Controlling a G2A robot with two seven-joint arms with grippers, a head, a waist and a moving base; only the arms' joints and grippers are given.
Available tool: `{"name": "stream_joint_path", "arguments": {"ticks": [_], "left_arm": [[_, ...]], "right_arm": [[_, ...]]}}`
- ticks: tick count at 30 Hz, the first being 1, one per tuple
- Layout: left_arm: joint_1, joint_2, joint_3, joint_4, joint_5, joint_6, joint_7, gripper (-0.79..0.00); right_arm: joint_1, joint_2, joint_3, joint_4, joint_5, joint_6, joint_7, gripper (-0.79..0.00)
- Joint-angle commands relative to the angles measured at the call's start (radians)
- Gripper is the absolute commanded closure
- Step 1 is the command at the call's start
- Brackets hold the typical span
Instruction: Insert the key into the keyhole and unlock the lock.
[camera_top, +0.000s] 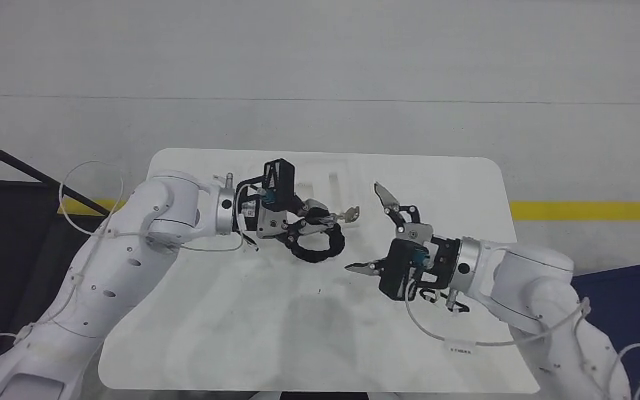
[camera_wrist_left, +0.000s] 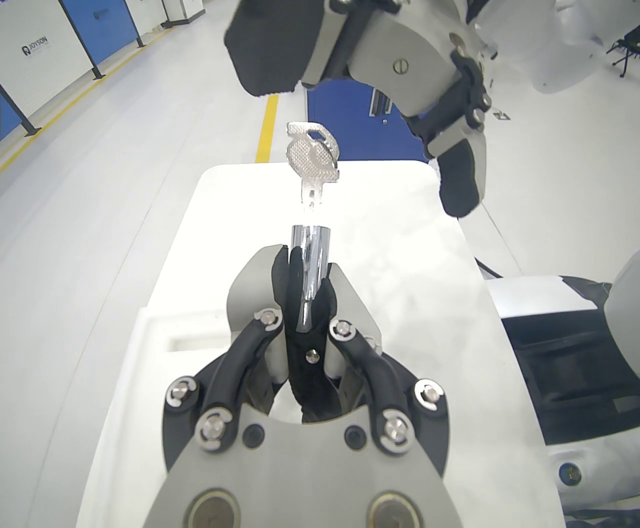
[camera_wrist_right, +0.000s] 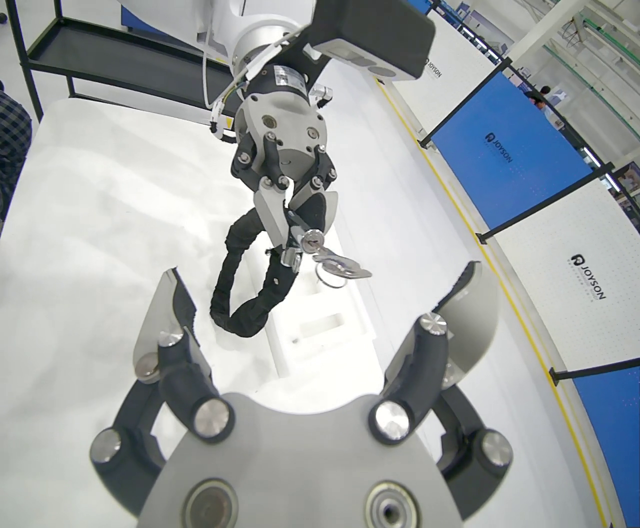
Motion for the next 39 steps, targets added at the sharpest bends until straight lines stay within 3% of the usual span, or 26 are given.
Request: {"name": "stream_joint_path", "arguments": {"ticks": [1, 2, 4, 5, 6, 16, 22, 28, 39], "left_arm": [[-0.002, 0.003, 0.010, -0.014, 0.001, 0.001, -0.016, 0.000], [-0.004, 0.004, 0.014, -0.018, 0.000, 0.001, -0.022, 0.000], [-0.010, 0.007, 0.024, -0.029, -0.001, 0.001, -0.033, 0.000], [-0.014, 0.009, 0.030, -0.033, -0.002, 0.001, -0.036, 0.000], [-0.017, 0.010, 0.036, -0.035, -0.002, 0.001, -0.041, 0.000], [-0.055, 0.026, 0.091, -0.048, -0.041, 0.001, -0.040, 0.000], [-0.078, 0.037, 0.114, -0.048, -0.063, 0.001, -0.031, 0.000], [-0.092, 0.046, 0.130, -0.047, -0.061, 0.001, -0.014, 0.000], [-0.109, 0.053, 0.152, -0.049, -0.034, 0.001, 0.021, 0.000]], "right_arm": [[0.004, 0.003, 0.011, 0.009, 0.028, -0.023, 0.024, -0.785], [0.006, 0.004, 0.015, 0.013, 0.044, -0.032, 0.034, -0.748], [0.012, 0.007, 0.019, 0.018, 0.068, -0.048, 0.053, -0.570], [0.015, 0.007, 0.021, 0.020, 0.080, -0.053, 0.061, -0.431], [0.018, 0.008, 0.021, 0.022, 0.089, -0.056, 0.068, -0.382], [0.028, 0.015, 0.018, 0.012, 0.109, -0.066, 0.095, -0.237], [0.015, 0.019, 0.028, -0.002, 0.108, -0.053, 0.083, 0.000], [-0.014, 0.021, 0.038, 0.001, 0.193, 0.002, 0.093, 0.000], [-0.034, 0.025, 0.036, -0.017, 0.390, 0.108, 0.221, 0.000]]}}
